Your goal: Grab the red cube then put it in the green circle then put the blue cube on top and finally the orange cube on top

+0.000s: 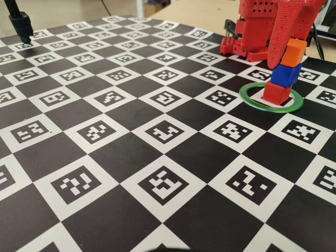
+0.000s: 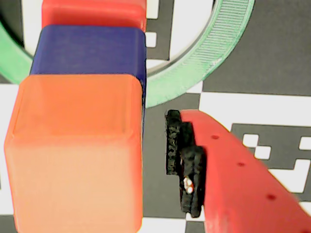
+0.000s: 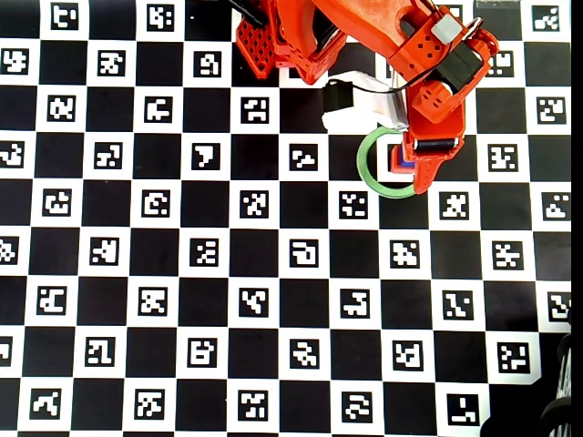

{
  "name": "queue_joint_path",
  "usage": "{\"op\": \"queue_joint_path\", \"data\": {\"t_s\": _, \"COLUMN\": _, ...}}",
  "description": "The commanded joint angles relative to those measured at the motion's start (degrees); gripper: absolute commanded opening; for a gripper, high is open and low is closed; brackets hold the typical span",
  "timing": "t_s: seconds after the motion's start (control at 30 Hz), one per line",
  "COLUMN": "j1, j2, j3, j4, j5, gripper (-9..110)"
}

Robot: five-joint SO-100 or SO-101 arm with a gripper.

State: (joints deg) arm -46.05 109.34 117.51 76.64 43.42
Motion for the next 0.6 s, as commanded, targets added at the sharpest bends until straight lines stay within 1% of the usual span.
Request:
{"op": "queue_joint_path", "data": {"t_s": 0.0, "j1": -1.1, "j2": 4.9, "j3": -2.4, "j4": 2.1, "j5": -0.6, "gripper": 41}}
{"op": "queue_joint_path", "data": {"t_s": 0.1, "j1": -1.7, "j2": 6.0, "j3": -3.5, "j4": 5.2, "j5": -1.1, "gripper": 41}}
{"op": "queue_joint_path", "data": {"t_s": 0.3, "j1": 0.0, "j2": 10.5, "j3": -4.6, "j4": 7.1, "j5": -2.3, "gripper": 41}}
{"op": "queue_joint_path", "data": {"t_s": 0.5, "j1": 5.6, "j2": 16.8, "j3": -5.4, "j4": 9.5, "j5": -7.7, "gripper": 38}}
{"op": "queue_joint_path", "data": {"t_s": 0.57, "j1": 8.3, "j2": 19.2, "j3": -5.5, "j4": 10.2, "j5": -10.5, "gripper": 35}}
